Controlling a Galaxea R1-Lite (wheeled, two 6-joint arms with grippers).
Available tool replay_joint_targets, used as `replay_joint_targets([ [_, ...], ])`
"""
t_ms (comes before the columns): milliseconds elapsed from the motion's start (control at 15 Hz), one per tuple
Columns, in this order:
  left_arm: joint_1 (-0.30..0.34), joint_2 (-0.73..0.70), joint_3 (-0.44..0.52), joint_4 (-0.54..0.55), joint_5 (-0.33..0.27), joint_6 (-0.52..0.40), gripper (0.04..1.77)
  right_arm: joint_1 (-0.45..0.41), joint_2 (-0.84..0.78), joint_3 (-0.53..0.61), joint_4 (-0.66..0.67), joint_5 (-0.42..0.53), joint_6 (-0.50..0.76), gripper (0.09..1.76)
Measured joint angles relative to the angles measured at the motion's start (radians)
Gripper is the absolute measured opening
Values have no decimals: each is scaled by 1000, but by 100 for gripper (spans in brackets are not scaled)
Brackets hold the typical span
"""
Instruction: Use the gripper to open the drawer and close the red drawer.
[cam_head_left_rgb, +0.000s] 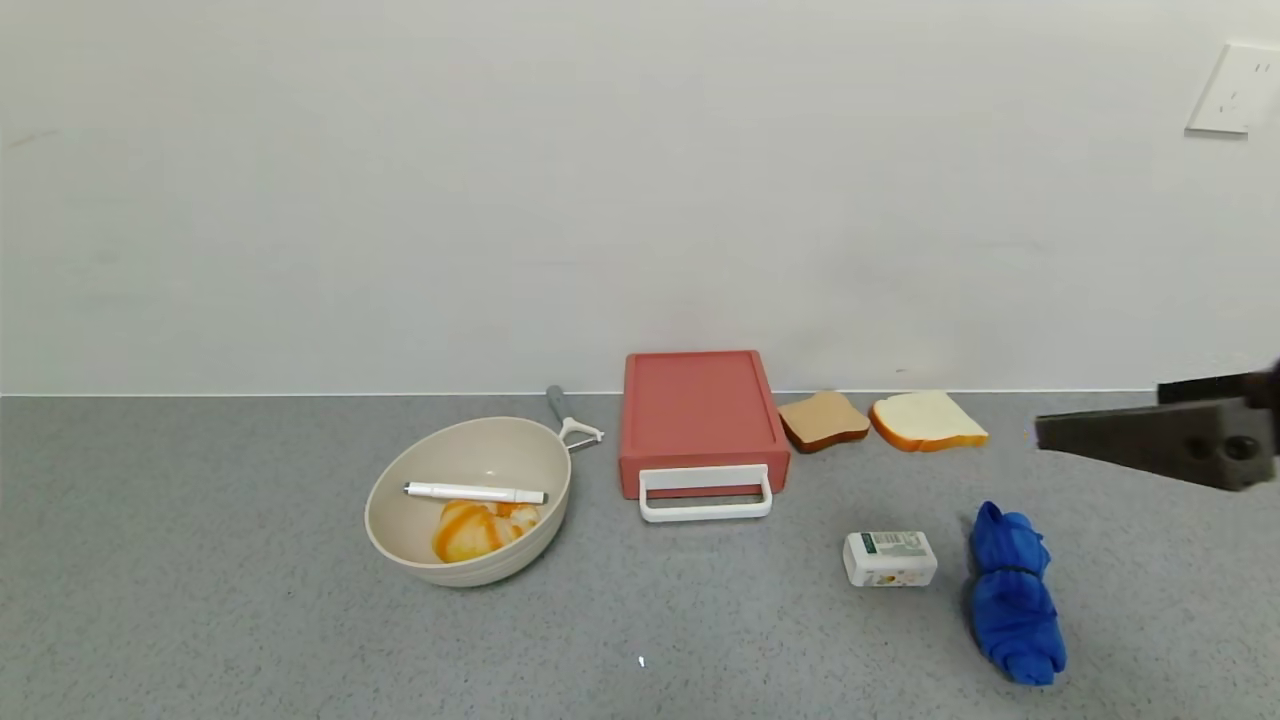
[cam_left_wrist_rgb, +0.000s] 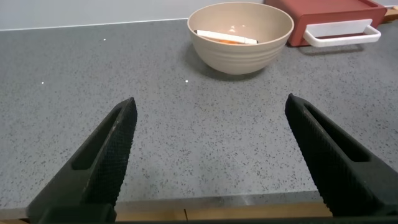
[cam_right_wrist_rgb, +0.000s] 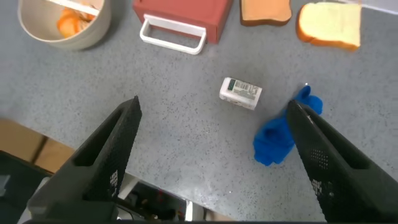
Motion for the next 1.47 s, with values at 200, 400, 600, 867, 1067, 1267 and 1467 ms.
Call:
replay_joint_targets([
  [200, 1, 0, 0, 0, 0, 0, 172, -15, -166, 83, -16, -1, -3, 171],
  [400, 0, 0, 0, 0, 0, 0, 172, -81, -320, 161, -18, 0, -9, 171],
  [600, 0, 0, 0, 0, 0, 0, 172, -156, -469, 232, -19, 2, -10, 171],
  [867, 0, 0, 0, 0, 0, 0, 172, -263, -640, 293, -17, 5, -18, 171],
  [1067, 0, 0, 0, 0, 0, 0, 172, -361, -748, 309, -14, 8, -64, 171],
  [1267, 0, 0, 0, 0, 0, 0, 172, -466, -839, 316, -7, 11, -98, 171],
  [1467, 0, 0, 0, 0, 0, 0, 172, -583, -914, 340, -6, 51, -102, 171],
])
